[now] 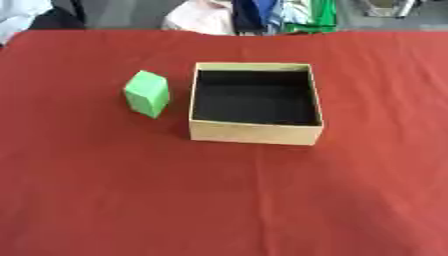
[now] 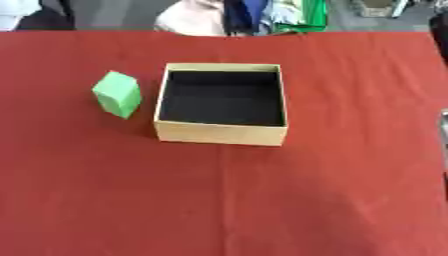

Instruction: Pick up objects on the table and place them in the box.

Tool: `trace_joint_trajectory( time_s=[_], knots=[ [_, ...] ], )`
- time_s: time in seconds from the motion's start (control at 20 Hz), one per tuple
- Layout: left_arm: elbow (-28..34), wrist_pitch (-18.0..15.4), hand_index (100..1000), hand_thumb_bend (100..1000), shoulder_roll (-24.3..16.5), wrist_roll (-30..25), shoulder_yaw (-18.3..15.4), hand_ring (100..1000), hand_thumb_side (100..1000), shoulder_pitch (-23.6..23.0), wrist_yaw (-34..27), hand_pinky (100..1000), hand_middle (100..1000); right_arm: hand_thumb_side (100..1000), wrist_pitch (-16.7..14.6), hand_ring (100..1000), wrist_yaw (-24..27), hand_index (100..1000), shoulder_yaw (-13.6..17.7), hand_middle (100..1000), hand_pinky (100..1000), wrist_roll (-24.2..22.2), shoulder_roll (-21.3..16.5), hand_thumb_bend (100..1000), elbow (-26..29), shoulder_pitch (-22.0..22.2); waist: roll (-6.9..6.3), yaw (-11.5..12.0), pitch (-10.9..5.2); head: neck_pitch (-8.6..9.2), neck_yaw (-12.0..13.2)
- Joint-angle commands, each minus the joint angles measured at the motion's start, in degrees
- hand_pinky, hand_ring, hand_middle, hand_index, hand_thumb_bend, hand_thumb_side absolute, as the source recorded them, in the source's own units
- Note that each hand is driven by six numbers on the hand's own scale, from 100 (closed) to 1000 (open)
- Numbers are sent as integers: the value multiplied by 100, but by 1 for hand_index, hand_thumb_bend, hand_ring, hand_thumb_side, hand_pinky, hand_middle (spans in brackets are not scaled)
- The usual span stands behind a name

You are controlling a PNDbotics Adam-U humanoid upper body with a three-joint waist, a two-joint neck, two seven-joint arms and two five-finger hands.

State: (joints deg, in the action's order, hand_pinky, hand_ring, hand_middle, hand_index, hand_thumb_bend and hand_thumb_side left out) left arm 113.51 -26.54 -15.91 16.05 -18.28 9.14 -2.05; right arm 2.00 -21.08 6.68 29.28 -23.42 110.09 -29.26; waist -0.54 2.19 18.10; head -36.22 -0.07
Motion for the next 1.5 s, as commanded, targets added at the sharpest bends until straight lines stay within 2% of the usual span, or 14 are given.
trace_joint_trajectory(
  time_s=[0.05, 0.3, 0.5, 0.65, 0.9, 1.2, 1.25, 1.35, 1.5],
  knots=[
    [108, 0, 934, 100, -145, 8, -38, 705, 463, 15, -15, 795, 761, 393, -4, 660, -32, 806, 27, 669, 648, -6, -69, 100, 129, -78, 13, -5, -191, -96, -29],
    [108, 10, 934, 100, -180, 4, -26, 705, 459, 27, -24, 795, 762, 395, -10, 660, -42, 806, 29, 669, 649, -6, -51, 100, 143, -78, 9, -22, -205, -272, -27],
    [108, 17, 934, 100, -240, 0, -14, 705, 450, 25, -28, 795, 762, 396, -14, 661, -50, 806, 24, 669, 649, -11, -37, 100, 151, -68, -6, -31, -234, -302, 21],
    [108, 4, 933, 100, -434, -2, 7, 706, 422, 46, -20, 794, 763, 396, -16, 661, -61, 806, 17, 668, 649, -21, -31, 100, 154, -61, -15, -35, -264, -296, 30],
    [108, 156, 931, 100, -1086, 39, 25, 708, 353, 180, 117, 790, 766, 395, -17, 661, -73, 806, 0, 668, 649, -44, -36, 100, 149, -53, -35, -54, -298, -283, 31],
    [78, 605, 934, 100, -2107, 33, 38, 714, 244, 376, 458, 786, 776, 393, -12, 661, -63, 806, -22, 667, 648, -74, -87, 100, 129, -75, -85, -108, -266, -210, 47],
    [35, 675, 932, 100, -2250, 3, 45, 714, 200, 402, 527, 784, 775, 393, -12, 661, -60, 806, -26, 667, 647, -77, -93, 100, 127, -78, -95, -118, -260, -199, 55],
    [-236, 727, 922, 100, -2627, -16, 55, 708, 147, 471, 614, 780, 761, 391, -13, 661, -56, 806, -31, 667, 647, -83, -103, 100, 124, -83, -116, -142, -252, -182, 76],
    [-905, 590, 923, 100, -3225, -158, 109, 716, 100, 569, 700, 781, 770, 392, -18, 661, -60, 805, -34, 666, 648, -84, -110, 100, 129, -99, -138, -176, -247, -166, 89]
  ],
)
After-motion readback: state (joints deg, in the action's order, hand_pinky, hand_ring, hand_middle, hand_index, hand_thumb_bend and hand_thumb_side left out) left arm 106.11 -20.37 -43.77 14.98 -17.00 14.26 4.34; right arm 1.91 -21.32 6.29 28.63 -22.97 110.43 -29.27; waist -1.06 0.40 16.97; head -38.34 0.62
